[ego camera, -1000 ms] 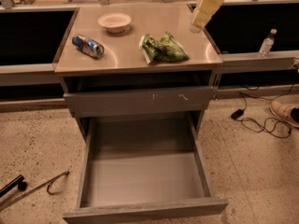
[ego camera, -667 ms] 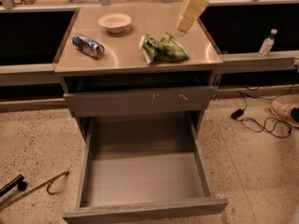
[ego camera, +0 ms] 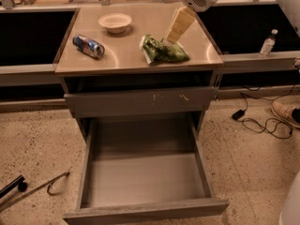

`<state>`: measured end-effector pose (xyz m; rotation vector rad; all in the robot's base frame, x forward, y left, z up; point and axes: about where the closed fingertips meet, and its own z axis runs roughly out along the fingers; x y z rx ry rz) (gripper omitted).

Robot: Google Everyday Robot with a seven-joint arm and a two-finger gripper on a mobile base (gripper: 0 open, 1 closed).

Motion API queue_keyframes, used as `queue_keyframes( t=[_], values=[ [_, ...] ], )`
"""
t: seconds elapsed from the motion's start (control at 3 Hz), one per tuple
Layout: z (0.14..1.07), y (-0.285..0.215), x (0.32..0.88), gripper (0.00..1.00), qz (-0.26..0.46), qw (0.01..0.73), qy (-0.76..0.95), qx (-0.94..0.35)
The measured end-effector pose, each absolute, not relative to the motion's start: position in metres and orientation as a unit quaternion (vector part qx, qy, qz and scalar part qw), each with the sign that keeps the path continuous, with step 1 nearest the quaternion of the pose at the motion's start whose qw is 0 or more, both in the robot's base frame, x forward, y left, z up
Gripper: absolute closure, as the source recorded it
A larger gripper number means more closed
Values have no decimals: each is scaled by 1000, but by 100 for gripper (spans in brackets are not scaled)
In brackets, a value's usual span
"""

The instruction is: Place green jalapeno chip bag into middle drawer

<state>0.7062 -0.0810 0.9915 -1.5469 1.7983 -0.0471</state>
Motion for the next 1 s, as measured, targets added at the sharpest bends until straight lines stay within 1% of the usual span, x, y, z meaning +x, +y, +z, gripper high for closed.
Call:
queue_keyframes(
  t=[0.33,0.67,1.0],
  values=[
    [970,-75,720,0,4,373,721,-585],
    [948,-61,726,0,47,350,720,-597],
    [942,-62,719,0,55,335,722,-603]
  ],
)
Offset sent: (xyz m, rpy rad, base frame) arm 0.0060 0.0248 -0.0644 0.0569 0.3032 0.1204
